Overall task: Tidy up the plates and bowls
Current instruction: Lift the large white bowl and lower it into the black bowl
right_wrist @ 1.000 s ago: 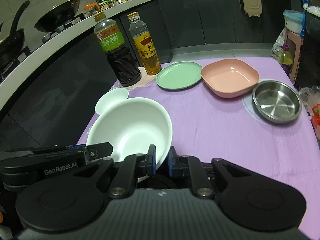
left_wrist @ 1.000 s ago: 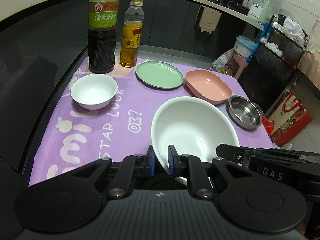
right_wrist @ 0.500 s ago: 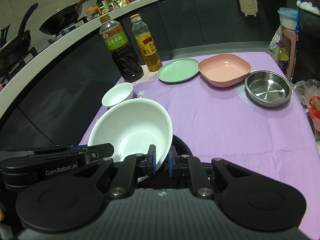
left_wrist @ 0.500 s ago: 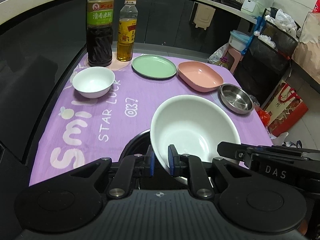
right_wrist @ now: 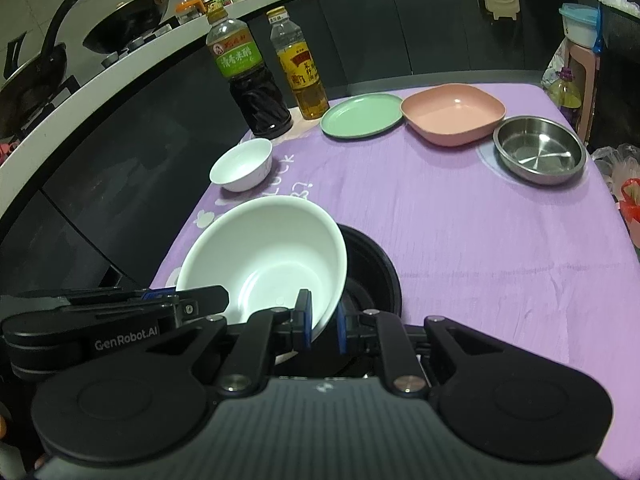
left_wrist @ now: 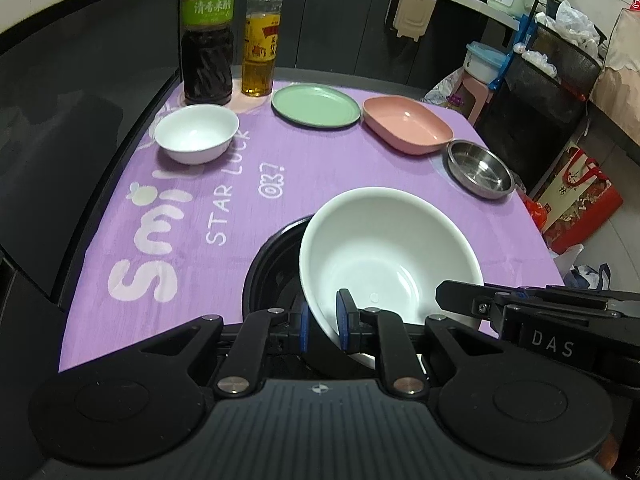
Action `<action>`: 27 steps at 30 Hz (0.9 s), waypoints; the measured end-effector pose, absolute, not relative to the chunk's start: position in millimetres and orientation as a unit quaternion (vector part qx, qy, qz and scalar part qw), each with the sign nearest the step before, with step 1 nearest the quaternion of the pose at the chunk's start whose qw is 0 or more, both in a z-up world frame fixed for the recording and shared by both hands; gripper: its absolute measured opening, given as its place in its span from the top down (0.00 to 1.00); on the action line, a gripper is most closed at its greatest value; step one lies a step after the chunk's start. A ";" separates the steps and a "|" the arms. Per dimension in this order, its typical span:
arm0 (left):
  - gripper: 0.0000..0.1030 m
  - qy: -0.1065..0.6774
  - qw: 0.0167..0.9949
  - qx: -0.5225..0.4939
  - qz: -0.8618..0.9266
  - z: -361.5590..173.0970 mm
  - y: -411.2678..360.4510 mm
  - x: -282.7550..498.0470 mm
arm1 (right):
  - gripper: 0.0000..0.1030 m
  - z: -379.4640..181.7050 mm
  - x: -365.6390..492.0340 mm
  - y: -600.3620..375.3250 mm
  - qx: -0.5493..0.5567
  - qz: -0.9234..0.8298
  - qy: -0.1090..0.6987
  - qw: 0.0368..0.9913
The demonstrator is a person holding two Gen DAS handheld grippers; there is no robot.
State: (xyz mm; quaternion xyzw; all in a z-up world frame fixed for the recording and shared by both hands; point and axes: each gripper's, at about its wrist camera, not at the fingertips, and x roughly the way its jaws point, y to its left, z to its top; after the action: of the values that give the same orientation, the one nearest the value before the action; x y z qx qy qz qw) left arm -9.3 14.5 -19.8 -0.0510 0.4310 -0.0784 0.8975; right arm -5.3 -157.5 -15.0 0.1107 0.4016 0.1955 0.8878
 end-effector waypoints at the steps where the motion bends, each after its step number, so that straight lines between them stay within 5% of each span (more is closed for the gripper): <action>1: 0.87 0.434 0.896 -0.051 -0.079 -21.2 14.4 -9.9 | 0.86 -15.9 -5.4 -157.2 0.111 0.195 0.403 0.887; 27: 0.86 0.485 0.869 -0.051 -0.081 -52.6 14.7 3.9 | 0.84 -39.1 -3.8 -144.7 0.078 0.174 0.427 0.884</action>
State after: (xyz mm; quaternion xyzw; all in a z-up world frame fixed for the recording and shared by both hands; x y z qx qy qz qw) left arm 3.9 14.7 -52.6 -0.0511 0.4846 -0.0809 0.8695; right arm -3.8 -144.7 -39.1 0.0779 0.4275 0.1740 0.8837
